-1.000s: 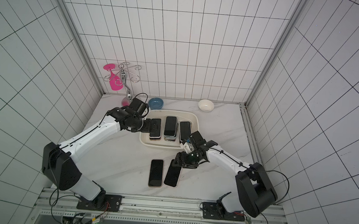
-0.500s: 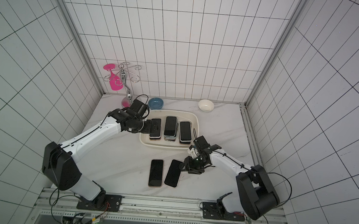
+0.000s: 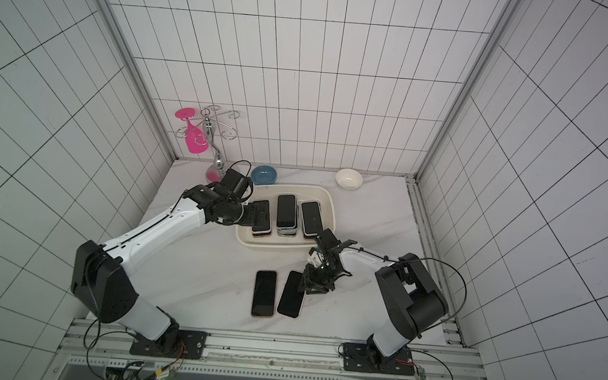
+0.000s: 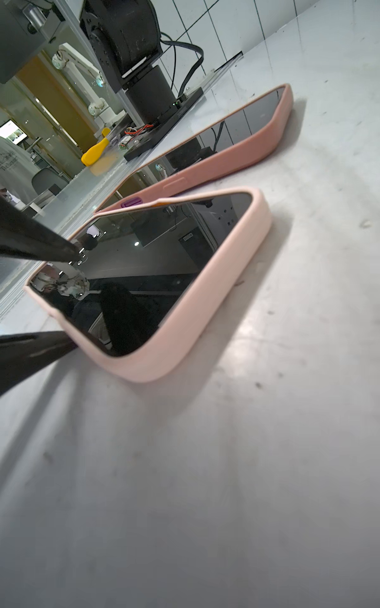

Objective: Take the phone out of the storage box
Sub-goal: Place the phone at the center of the board.

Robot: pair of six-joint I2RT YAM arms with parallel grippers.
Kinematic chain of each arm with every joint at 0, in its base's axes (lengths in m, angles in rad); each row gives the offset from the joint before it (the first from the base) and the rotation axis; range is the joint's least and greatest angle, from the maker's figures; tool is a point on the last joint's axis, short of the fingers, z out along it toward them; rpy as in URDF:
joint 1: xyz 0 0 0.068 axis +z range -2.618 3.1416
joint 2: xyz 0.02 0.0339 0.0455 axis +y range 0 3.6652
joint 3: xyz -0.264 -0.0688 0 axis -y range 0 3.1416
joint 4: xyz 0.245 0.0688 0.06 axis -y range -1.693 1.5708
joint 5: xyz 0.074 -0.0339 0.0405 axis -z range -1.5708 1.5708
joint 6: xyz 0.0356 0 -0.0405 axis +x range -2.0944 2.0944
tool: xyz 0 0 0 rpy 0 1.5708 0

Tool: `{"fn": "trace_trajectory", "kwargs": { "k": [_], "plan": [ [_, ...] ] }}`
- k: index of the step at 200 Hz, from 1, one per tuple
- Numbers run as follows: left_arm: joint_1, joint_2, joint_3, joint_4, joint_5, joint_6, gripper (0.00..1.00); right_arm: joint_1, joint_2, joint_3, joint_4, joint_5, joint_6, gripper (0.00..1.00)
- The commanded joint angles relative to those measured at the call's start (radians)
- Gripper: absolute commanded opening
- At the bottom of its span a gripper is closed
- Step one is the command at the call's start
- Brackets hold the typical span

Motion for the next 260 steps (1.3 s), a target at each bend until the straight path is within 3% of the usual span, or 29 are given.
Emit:
{"fn": "trace_trajectory", "kwargs": {
  "k": [1, 171, 214, 260],
  "plan": [
    [-0.003, 0.035, 0.016, 0.02, -0.027, 0.02, 0.98, 0.033, 0.021, 0.039, 0.066, 0.011, 0.002, 0.38],
    [-0.005, 0.16, 0.047, 0.07, -0.041, -0.035, 0.98, 0.08, 0.016, 0.068, 0.175, -0.054, 0.009, 0.61],
    [-0.02, 0.282, 0.167, -0.007, -0.101, -0.061, 0.98, 0.054, -0.146, -0.005, 0.1, -0.004, 0.013, 0.71],
    [-0.005, 0.49, 0.382, -0.163, -0.286, -0.095, 0.98, 0.007, -0.378, -0.016, -0.098, 0.06, -0.026, 0.77]
  ]
}}
